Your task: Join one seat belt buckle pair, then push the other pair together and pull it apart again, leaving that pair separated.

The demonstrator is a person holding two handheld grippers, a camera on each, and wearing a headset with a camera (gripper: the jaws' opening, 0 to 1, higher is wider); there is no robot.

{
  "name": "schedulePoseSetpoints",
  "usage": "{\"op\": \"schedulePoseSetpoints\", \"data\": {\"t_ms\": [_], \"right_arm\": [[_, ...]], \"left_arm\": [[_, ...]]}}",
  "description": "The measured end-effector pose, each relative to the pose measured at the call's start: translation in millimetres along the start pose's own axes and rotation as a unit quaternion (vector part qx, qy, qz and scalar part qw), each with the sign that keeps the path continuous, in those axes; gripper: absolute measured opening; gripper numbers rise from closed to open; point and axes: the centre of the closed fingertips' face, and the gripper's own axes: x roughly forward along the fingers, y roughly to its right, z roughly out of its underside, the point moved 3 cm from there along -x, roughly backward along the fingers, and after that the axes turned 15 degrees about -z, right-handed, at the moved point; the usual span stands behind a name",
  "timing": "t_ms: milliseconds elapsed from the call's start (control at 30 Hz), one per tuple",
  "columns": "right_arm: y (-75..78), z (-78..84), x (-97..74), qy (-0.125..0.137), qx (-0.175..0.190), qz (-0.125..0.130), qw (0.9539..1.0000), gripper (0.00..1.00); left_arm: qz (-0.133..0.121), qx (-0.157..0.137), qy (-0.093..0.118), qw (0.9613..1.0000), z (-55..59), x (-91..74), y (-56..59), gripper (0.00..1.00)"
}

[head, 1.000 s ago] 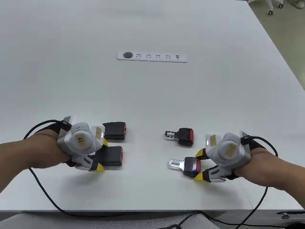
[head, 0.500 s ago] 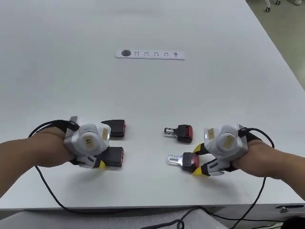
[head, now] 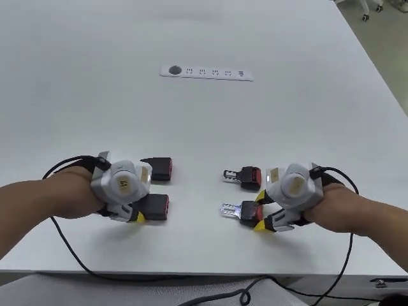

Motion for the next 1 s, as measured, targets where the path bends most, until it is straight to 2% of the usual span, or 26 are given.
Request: {"op": "schedulePoseSetpoints", "data": {"t_ms": [33,133,267,333,667,833,1000], "right_arm": [[1.8,-3.8,0.9,0.003,-0.001,0.009,1.0,0.34],[1.8,-11.6,4.9,0.007,-0.005,0.012,0.9999,0.34],[0.9,-23.7,12.4,0.022,0.012,0.005,0.9997,0.34],[0.4,-29.9,16.1,0.025,0.001,0.002,0.9997,0.34],[1.3,-60.7,30.2,0.018,-0.019,-0.001,0.9997,0.34],[1.5,-85.3,42.8,0.022,-0.034,-0.007,0.9992,0.34],[3.3,-96.5,49.3,0.02,-0.036,-0.015,0.999,0.34]], "left_arm": [[0.0,-0.003,-0.001,1.0,-0.2,0.1,-0.1,0.33],[-0.001,-0.01,0.002,0.9999,0.5,-0.1,-0.3,0.33],[-0.003,-0.017,0.003,0.9998,-0.1,-0.5,0.6,0.33],[-0.004,-0.019,0.0,0.9998,0.3,-0.5,0.6,0.33],[-0.003,-0.019,-0.001,0.9998,0.4,-0.8,0.6,0.33],[0.0,-0.021,0.004,0.9998,0.3,-1.4,2.2,0.33],[0.002,-0.016,-0.002,0.9999,-0.9,-1.1,3.0,0.33]]}}
